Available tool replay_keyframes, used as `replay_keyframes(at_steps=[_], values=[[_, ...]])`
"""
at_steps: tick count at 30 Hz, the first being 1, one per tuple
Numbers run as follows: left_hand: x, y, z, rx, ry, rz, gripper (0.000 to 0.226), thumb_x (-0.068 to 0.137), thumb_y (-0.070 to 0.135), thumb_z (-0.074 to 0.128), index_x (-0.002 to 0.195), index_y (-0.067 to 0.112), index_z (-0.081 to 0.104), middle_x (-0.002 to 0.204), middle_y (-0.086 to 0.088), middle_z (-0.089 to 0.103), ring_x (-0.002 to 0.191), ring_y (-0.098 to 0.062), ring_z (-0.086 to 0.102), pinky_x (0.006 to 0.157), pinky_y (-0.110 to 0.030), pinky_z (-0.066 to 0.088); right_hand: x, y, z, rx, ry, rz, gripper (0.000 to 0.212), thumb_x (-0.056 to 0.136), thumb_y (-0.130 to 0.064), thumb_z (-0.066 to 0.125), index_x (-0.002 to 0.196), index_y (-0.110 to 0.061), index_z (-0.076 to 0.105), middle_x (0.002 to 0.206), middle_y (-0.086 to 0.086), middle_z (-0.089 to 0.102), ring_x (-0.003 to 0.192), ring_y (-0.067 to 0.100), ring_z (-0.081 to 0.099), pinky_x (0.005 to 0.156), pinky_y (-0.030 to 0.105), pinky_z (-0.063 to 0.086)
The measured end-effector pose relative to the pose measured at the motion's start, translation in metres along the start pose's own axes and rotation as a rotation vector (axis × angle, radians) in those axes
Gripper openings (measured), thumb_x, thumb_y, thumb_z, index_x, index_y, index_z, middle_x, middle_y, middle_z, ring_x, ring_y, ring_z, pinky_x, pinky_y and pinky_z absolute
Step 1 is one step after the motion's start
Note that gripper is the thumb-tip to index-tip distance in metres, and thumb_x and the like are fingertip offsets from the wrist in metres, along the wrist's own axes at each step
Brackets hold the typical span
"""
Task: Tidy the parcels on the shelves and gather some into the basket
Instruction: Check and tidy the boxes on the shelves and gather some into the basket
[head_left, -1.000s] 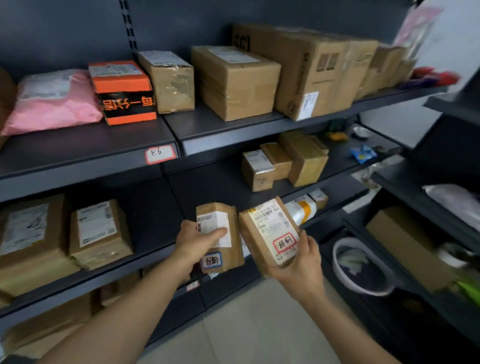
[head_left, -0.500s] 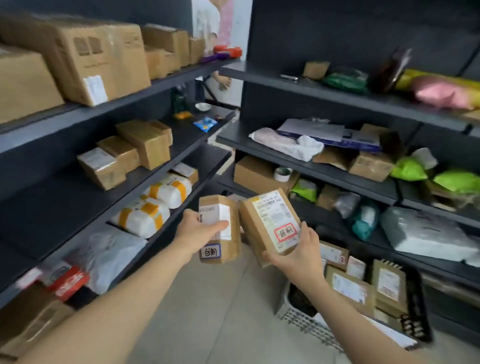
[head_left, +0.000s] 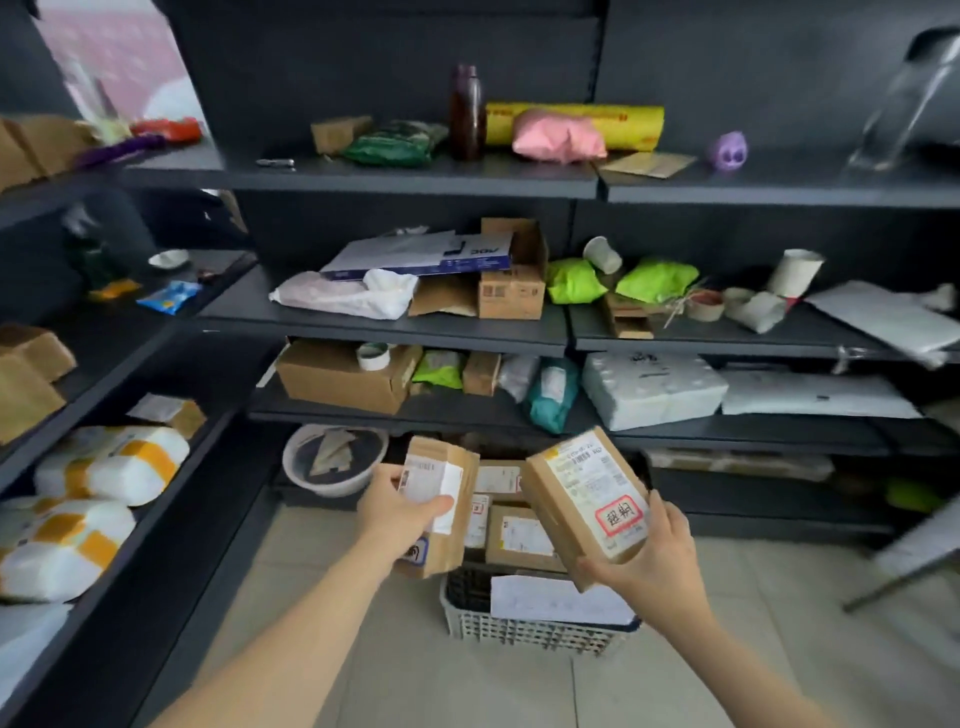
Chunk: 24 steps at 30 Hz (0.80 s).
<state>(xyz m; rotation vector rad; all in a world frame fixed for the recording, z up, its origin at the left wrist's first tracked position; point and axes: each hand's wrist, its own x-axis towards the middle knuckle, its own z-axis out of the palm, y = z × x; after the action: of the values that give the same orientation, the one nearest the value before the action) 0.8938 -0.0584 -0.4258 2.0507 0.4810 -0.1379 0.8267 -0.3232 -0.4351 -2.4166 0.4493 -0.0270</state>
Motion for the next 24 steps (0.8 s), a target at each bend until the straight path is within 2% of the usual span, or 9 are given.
replay_keyframes(at_steps=[4, 9, 14, 17, 20, 24], values=[[0.015, 0.010, 0.037, 0.075, 0.031, -0.011, 0.054, 0.064, 0.033, 0.084, 0.103, 0.027, 0.047, 0.113, -0.001, 0.058, 0.099, -0.020, 0.057, 0.083, -0.038, 0.052, 0.025, 0.048, -0.024, -0.018, 0.049, 0.078, 0.124, 0.058, -0.052, 0.082, 0.149, -0.009, 0.010, 0.146, 0.007, 0.024, 0.134, 0.025, 0.027, 0.108, 0.041, 0.034], [0.053, 0.015, 0.067, 0.085, 0.032, -0.034, 0.060, 0.065, 0.035, 0.083, 0.113, 0.021, 0.050, 0.115, -0.004, 0.058, 0.101, -0.021, 0.057, 0.085, -0.040, 0.051, 0.055, 0.071, -0.012, -0.016, 0.009, 0.159, 0.118, 0.059, -0.053, 0.081, 0.148, -0.012, 0.013, 0.141, 0.007, 0.029, 0.129, 0.024, 0.032, 0.105, 0.041, 0.037], [0.114, 0.017, 0.098, 0.088, -0.007, -0.066, 0.052, 0.065, 0.030, 0.084, 0.101, 0.024, 0.048, 0.111, -0.005, 0.059, 0.094, -0.020, 0.060, 0.074, -0.034, 0.052, 0.096, 0.076, 0.025, -0.030, -0.077, 0.267, 0.121, 0.057, -0.060, 0.077, 0.147, -0.014, 0.011, 0.142, 0.006, 0.027, 0.130, 0.025, 0.031, 0.107, 0.043, 0.036], [0.156, 0.018, 0.118, 0.105, -0.046, -0.103, 0.052, 0.065, 0.030, 0.084, 0.101, 0.023, 0.047, 0.111, -0.005, 0.059, 0.088, -0.017, 0.061, 0.062, -0.027, 0.050, 0.135, 0.077, 0.043, -0.035, -0.087, 0.316, 0.122, 0.057, -0.059, 0.078, 0.148, -0.015, 0.009, 0.143, 0.006, 0.024, 0.131, 0.025, 0.030, 0.108, 0.044, 0.036], [0.198, 0.018, 0.135, 0.146, -0.086, -0.141, 0.053, 0.064, 0.034, 0.084, 0.101, 0.024, 0.048, 0.109, -0.003, 0.059, 0.082, -0.015, 0.062, 0.059, -0.028, 0.053, 0.179, 0.074, 0.061, -0.044, -0.114, 0.332, 0.121, 0.058, -0.059, 0.078, 0.148, -0.016, 0.008, 0.144, 0.004, 0.023, 0.132, 0.025, 0.029, 0.108, 0.044, 0.037], [0.247, 0.018, 0.150, 0.209, -0.105, -0.134, 0.050, 0.064, 0.033, 0.084, 0.097, 0.023, 0.048, 0.108, -0.005, 0.059, 0.083, -0.016, 0.062, 0.052, -0.022, 0.044, 0.224, 0.065, 0.097, -0.063, -0.180, 0.341, 0.125, 0.058, -0.063, 0.076, 0.149, -0.017, 0.004, 0.149, 0.005, 0.016, 0.138, 0.026, 0.020, 0.113, 0.044, 0.030]])
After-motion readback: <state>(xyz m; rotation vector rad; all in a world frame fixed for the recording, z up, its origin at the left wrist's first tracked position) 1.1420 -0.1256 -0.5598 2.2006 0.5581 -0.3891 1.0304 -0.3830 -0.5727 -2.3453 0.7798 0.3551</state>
